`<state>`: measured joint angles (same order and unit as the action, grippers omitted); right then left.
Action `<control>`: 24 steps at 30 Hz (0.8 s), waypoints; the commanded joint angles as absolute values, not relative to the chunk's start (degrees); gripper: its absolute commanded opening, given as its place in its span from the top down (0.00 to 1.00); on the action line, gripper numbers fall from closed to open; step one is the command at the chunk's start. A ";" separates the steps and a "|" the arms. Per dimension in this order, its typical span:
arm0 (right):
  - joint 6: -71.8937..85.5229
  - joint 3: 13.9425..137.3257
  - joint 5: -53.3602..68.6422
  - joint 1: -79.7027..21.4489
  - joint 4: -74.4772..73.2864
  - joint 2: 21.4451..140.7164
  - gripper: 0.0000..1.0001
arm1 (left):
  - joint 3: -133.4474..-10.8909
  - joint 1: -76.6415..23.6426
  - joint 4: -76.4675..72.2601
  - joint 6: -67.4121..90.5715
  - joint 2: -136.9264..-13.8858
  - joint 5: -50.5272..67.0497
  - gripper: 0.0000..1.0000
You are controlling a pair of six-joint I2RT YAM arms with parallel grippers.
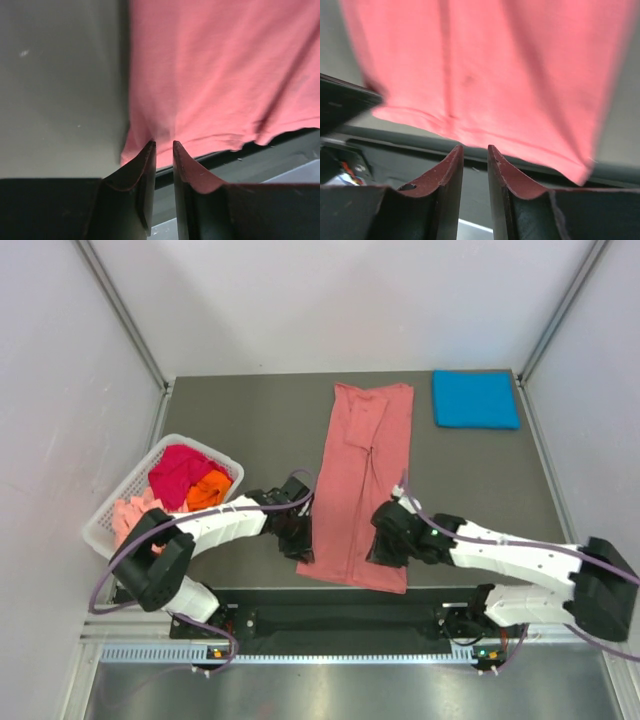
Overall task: Fold and stack the t-shirts
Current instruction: Fold the tshirt
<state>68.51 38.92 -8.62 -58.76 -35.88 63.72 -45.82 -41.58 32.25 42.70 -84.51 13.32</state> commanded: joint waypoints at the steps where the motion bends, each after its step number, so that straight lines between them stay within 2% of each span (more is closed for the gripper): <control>1: 66.10 44.29 -5.37 -58.89 -25.06 70.65 0.73 | -42.55 -41.31 27.95 45.00 -85.17 14.94 0.76; 6: 67.06 44.38 -3.08 -60.12 -19.52 77.08 0.73 | -40.87 -41.40 28.21 45.97 -82.62 15.21 0.76; 11: 68.90 42.63 -1.23 -61.43 -14.33 79.71 0.73 | -45.86 -41.40 34.62 44.48 -79.46 12.23 0.76; 17: 70.48 44.30 -3.60 -63.98 -18.01 83.05 0.72 | -50.09 -39.65 41.56 41.93 -77.87 5.54 0.76; 24: 71.10 44.38 -4.57 -65.39 -19.34 85.51 0.68 | -49.92 -34.55 43.33 38.50 -76.29 4.57 0.75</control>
<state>70.15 42.78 -3.31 -64.34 -19.40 84.25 -48.90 -36.36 40.71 41.04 -78.48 6.35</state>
